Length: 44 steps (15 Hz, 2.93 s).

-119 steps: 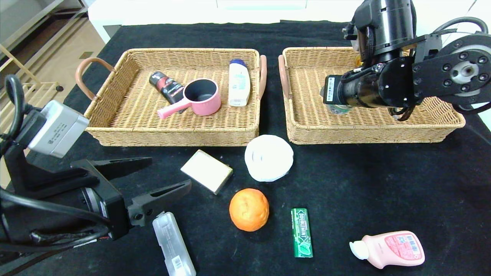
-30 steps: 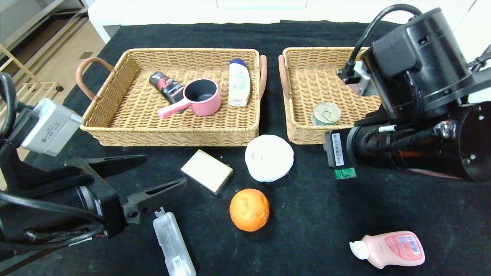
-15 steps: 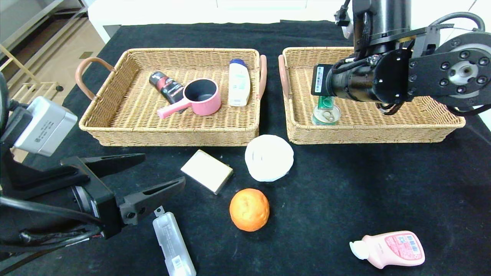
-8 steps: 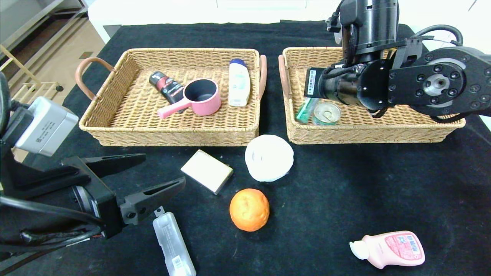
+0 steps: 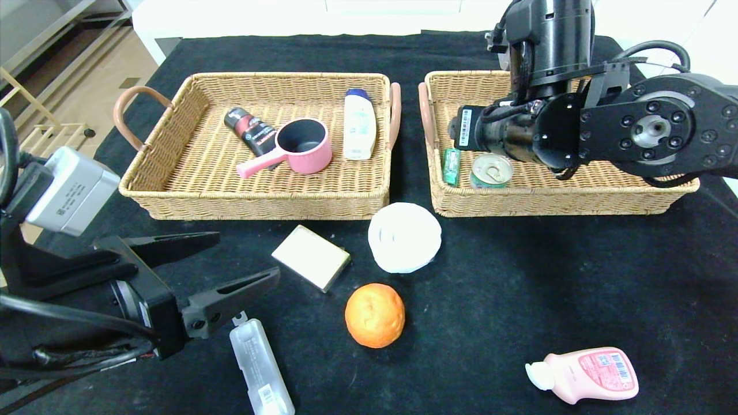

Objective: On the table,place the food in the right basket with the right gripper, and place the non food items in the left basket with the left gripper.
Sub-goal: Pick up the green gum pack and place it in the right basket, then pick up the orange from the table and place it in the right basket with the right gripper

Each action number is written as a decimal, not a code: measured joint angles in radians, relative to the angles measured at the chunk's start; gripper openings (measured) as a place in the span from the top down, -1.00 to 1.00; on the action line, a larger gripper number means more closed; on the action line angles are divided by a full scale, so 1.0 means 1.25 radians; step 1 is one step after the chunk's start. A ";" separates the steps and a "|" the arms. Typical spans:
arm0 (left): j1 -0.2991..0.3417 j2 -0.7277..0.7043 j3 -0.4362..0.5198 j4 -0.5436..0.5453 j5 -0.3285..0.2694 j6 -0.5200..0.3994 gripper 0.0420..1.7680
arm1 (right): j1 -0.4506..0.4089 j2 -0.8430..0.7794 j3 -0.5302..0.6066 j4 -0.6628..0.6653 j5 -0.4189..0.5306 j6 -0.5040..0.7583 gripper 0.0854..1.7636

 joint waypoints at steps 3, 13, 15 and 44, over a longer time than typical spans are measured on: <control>0.000 0.000 0.001 0.001 -0.001 0.007 -0.94 | 0.017 -0.014 0.011 0.002 -0.007 0.002 -0.70; 0.035 0.003 -0.017 0.000 0.004 0.014 -0.94 | 0.231 -0.208 0.357 0.007 -0.049 0.100 -0.87; 0.047 0.003 -0.020 0.000 0.004 0.015 -0.94 | 0.291 -0.225 0.391 0.013 -0.101 0.135 -0.88; 0.107 -0.001 -0.027 -0.050 -0.001 0.019 -0.94 | 0.431 0.030 0.332 0.039 -0.204 0.247 -0.93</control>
